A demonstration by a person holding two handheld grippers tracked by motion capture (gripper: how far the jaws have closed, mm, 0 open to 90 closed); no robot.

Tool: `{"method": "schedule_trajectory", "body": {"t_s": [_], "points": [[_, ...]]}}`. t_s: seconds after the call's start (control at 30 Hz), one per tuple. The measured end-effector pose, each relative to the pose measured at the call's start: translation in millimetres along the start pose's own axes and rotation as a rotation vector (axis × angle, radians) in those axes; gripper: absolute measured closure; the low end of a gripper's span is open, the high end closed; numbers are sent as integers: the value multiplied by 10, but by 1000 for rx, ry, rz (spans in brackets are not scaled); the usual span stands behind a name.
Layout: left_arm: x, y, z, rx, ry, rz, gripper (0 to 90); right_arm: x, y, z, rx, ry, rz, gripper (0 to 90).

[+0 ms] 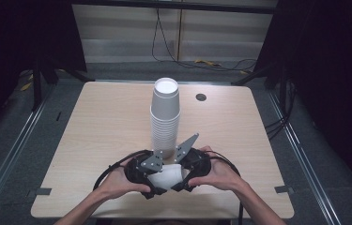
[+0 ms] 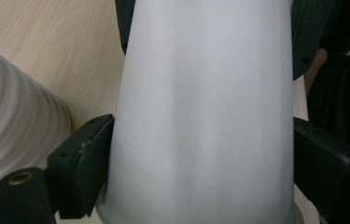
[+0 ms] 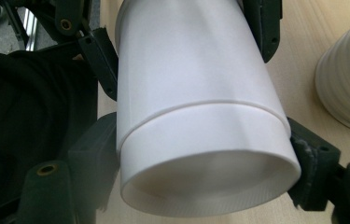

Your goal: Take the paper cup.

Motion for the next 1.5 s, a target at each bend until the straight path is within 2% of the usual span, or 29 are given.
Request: {"method": "schedule_trajectory", "body": {"t_s": [0.03, 0.4, 0.53, 0.83, 1.0, 1.07, 1.1, 1.17, 1.27, 1.37, 1.4, 1.47, 1.5], "points": [[-5, -1, -3, 1, 1, -3, 139, -6, 8, -3, -6, 2, 14, 238], [-26, -6, -6, 14, 9, -15, 140, -11, 15, -6, -4, 3, 20, 239], [-36, -5, -11, 35, 10, -21, 140, -8, 12, -7, -5, 5, 17, 240], [-48, 3, -16, 40, 19, -10, 142, -8, 13, -9, -5, 3, 25, 242], [-59, 6, -20, 47, 19, -20, 144, -2, 10, -4, -7, 0, 12, 242], [-77, 7, -36, 43, 38, -15, 152, 8, 14, 2, -11, -2, 19, 243], [-114, 15, -70, 43, 76, -15, 158, 16, 20, 8, -14, -9, 27, 243], [-179, 4, -105, 53, 95, -31, 158, 54, 18, 25, -15, -16, 22, 243], [-237, -2, -107, 43, 123, -27, 159, 68, 11, 34, -8, -16, 26, 242], [-286, -23, -107, 25, 176, -24, 159, 46, 43, 41, -5, -3, 36, 242], [-286, -23, -107, 25, 176, -24, 159, 46, 43, 41, -5, -3, 36, 242], [-337, -42, -105, 9, 211, -43, 159, 9, 78, 54, 17, 26, 41, 241], [-356, -49, -102, 15, 218, -43, 157, -5, 83, 63, 24, 36, 33, 241]]}}
Point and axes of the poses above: each handheld gripper's, and its own axes: x roughly forward along the jaws, z roughly out of its underside, y roughly to its right, the point moved 6 cm from there along x, roughly forward along the jaws, and after that the axes turned 4 degrees about z, right-handed, at the moved point
